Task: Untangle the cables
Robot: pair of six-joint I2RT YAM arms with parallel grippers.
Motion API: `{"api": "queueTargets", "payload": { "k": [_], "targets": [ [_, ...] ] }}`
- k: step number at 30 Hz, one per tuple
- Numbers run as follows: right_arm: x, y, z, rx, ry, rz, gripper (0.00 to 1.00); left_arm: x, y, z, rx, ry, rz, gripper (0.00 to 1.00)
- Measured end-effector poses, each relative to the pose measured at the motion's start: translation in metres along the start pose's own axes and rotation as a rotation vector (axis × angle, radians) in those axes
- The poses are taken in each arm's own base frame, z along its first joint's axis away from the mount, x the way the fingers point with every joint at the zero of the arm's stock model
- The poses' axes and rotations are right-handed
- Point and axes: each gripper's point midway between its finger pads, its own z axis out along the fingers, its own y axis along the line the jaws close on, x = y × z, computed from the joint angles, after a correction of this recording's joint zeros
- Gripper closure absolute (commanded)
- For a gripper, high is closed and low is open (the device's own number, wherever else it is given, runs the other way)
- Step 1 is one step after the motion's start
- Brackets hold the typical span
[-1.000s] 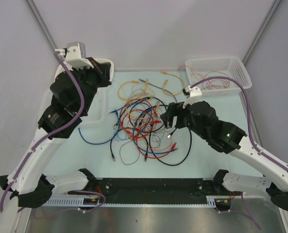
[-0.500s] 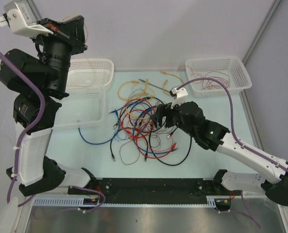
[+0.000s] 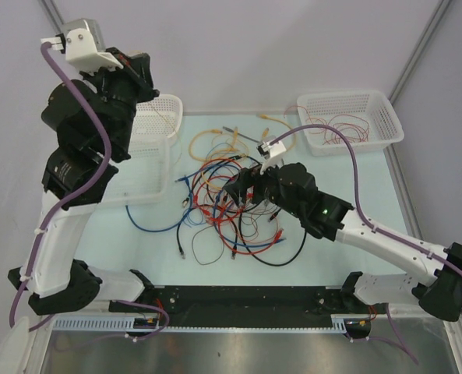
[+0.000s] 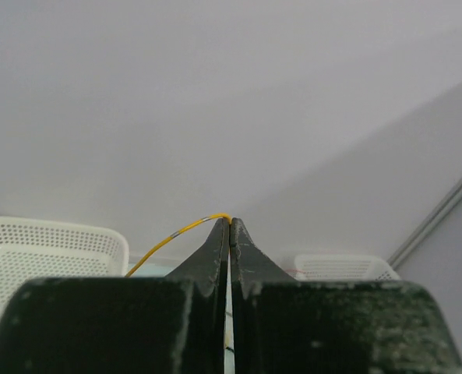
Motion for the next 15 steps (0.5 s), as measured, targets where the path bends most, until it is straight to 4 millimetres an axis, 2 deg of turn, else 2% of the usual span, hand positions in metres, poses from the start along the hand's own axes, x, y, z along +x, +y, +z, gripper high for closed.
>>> {"api": "queueTargets", "payload": {
  "k": [6,15],
  "targets": [
    [-0.003,-0.004,-0.019,0.018,0.011,-0.003,0.16,0.013,0.024,0.006,-0.097,0.016,0.073,1.00],
    [-0.020,-0.015,-0.047,0.060,-0.028,-0.013,0.16,0.002,0.046,0.011,-0.174,-0.029,0.114,1.00]
  ]
}}
